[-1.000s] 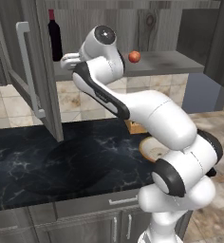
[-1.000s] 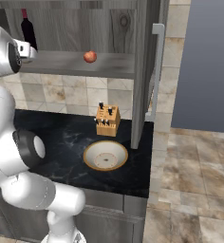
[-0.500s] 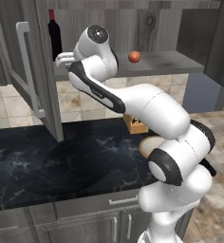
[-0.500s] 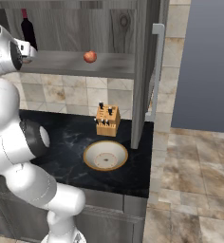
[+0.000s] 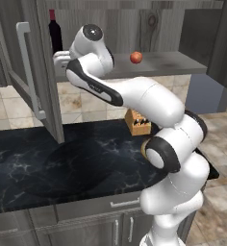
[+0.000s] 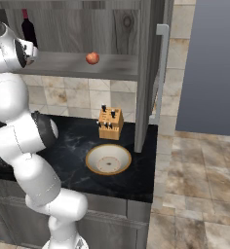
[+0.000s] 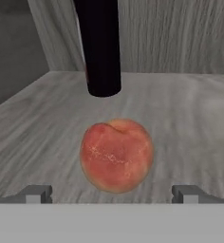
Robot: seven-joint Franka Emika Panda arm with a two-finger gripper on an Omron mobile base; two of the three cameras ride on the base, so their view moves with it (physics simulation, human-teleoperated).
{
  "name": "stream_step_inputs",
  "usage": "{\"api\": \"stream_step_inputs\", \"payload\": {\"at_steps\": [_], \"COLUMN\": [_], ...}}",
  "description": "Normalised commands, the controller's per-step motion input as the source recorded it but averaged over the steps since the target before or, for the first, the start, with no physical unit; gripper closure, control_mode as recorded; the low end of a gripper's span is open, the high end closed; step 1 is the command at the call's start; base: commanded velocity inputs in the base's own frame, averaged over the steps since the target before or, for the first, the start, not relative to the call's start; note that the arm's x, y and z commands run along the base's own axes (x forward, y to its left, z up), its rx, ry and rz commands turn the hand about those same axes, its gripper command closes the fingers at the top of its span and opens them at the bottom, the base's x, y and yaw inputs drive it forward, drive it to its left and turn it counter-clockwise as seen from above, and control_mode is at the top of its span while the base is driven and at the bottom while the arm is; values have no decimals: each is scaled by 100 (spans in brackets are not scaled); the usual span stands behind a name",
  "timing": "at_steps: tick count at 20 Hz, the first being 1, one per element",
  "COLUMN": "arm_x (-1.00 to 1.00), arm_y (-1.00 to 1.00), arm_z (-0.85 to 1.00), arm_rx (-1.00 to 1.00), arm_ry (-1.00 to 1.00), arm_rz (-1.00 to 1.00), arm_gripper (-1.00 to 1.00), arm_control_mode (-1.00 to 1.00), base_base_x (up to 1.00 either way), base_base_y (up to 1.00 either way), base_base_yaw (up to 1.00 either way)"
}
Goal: Open the cabinet. Pick the peach and peach from the cabinet and place them into the bowl. Then close the cabinet.
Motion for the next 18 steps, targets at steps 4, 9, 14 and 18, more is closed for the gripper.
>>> {"api": "stream_step_inputs", "payload": {"at_steps": [4, 9, 14, 18], "arm_x": [33, 20, 5, 1], "arm_y": [17, 10, 0, 0], "arm_z": [-10, -10, -22, -30], "arm_rx": [0, 0, 0, 0], "arm_ry": [0, 0, 0, 0], "arm_rz": [0, 0, 0, 0], "arm_gripper": [-100, -100, 100, 100], "arm_control_mode": [-100, -100, -100, -100], "base_base_x": [0, 0, 0, 0], "base_base_y": [0, 0, 0, 0], "base_base_yaw": [0, 0, 0, 0]}}
